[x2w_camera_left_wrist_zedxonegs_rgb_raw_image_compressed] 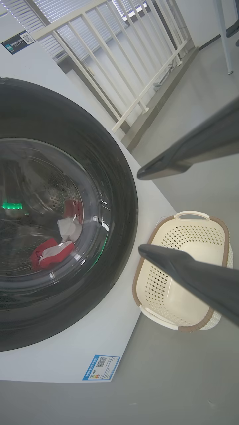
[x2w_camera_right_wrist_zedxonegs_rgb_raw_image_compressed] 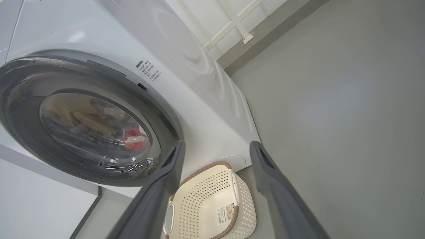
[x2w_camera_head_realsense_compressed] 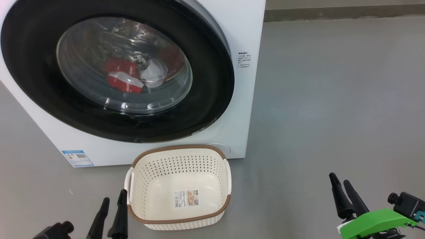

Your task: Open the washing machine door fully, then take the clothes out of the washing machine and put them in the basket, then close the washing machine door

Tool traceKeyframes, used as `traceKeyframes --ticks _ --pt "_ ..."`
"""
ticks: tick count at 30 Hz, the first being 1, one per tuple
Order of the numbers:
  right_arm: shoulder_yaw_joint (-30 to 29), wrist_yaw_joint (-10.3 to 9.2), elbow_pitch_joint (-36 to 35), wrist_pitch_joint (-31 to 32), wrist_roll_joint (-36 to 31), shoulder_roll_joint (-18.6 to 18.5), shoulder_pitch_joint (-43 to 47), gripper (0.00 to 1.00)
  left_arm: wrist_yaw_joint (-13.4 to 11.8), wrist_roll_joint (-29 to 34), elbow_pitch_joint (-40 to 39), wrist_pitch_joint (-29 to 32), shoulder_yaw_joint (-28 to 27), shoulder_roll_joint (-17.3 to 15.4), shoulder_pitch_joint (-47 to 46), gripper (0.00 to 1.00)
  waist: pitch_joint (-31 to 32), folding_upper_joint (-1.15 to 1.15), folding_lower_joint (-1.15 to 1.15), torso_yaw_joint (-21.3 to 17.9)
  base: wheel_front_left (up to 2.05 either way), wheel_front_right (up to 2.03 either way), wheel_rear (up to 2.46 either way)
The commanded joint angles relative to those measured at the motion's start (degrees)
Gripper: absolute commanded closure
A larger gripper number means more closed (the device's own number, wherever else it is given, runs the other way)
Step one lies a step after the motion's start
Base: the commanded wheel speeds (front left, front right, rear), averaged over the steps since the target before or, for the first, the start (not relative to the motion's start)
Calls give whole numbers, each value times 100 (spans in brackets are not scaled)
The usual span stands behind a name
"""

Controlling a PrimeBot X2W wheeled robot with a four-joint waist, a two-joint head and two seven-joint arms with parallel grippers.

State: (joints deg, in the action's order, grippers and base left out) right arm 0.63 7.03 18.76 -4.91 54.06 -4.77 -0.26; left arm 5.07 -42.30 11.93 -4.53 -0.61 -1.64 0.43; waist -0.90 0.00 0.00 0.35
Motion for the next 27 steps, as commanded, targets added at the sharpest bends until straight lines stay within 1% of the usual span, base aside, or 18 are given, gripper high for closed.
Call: traceKeyframes --ticks 1,17,27 --pt "79 26 -153 -77 -162 -98 -77 0 -31 177 -187 -74 -85 -102 -21 0 1 0 0 3 0 0 0" --pt "241 32 -130 -346 -1057 -165 -58 0 -101 1273 -317 -355 8 -154 44 0 -23 0 0 13 0 0 0" --pt "212 35 -160 -515 -1617 -170 9 0 -104 1956 -380 -531 22 -162 66 0 -53 0 0 6 0 0 0"
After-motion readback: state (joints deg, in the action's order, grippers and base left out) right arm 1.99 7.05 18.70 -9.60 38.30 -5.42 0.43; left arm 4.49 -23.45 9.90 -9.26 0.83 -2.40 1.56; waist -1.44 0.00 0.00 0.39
